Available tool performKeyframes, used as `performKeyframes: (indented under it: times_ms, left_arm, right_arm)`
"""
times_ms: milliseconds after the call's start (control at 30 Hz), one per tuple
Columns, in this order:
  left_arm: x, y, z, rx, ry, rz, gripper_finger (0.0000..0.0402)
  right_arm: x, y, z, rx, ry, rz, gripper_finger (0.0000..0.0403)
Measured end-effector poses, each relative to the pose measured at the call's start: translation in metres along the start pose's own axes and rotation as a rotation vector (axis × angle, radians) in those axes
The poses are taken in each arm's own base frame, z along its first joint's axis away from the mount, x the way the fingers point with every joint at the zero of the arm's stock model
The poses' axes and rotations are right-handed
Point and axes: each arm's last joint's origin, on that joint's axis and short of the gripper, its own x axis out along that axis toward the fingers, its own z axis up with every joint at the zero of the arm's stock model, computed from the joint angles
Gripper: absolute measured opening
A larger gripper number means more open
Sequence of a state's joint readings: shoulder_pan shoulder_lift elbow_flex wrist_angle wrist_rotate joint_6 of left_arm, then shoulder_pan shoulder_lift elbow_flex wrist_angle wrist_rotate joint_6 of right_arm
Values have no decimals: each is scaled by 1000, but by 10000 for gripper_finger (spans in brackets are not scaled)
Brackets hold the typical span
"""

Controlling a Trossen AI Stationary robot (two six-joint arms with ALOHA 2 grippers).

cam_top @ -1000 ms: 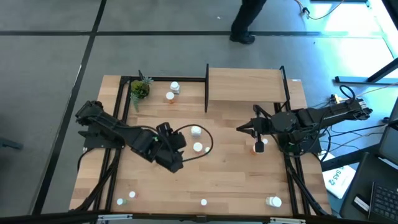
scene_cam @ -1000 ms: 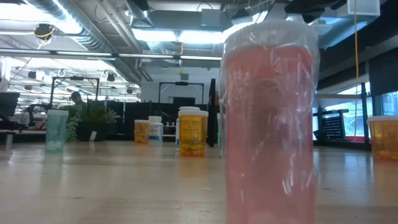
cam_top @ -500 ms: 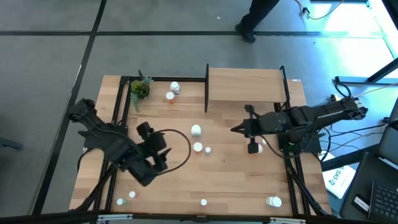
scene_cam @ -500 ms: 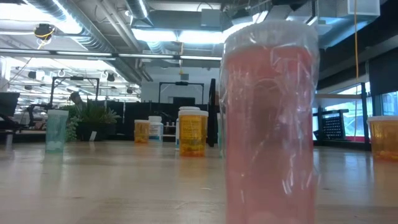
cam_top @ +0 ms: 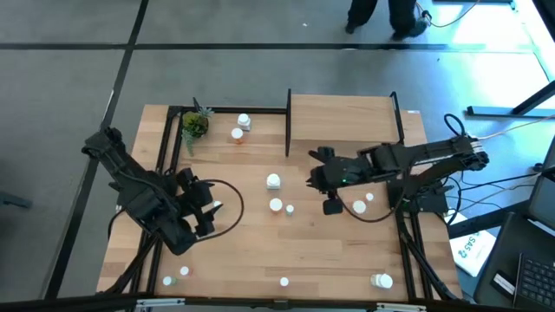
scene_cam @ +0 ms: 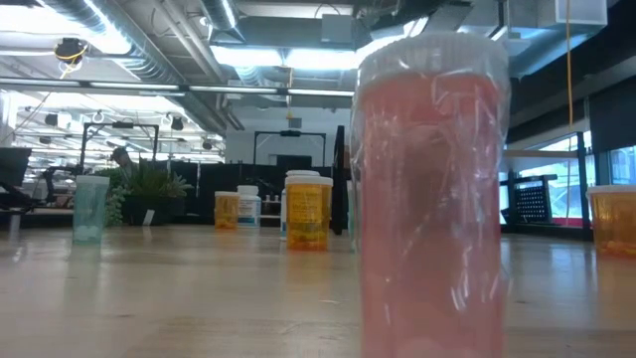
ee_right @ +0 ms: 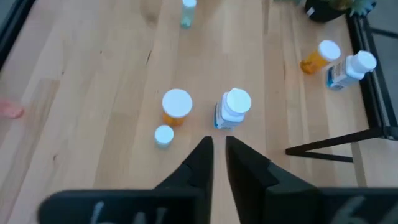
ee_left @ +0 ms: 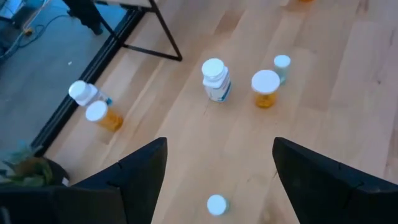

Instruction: Pick and place medicine bottles onto shelf by color

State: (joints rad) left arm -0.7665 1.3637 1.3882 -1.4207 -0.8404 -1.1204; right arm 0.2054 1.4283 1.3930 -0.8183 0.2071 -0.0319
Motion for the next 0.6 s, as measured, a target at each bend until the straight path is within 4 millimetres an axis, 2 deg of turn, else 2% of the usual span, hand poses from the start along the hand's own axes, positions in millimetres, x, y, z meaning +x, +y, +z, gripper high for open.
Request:
performKeyframes:
  times_ms: [267,433,600]
  left_arm:
    - [7,5,-21,-16,-21,-48,286]
    - [9,5,-24,-11,-19,-44,286]
    - [9,4,-24,-5,-22,-50,286]
  right_arm:
    - [12,-1,15,-20,-3,-14,142]
    - [22,-1,16,-41,15,-74,205]
    - [31,-4,16,-114,28,-96,238]
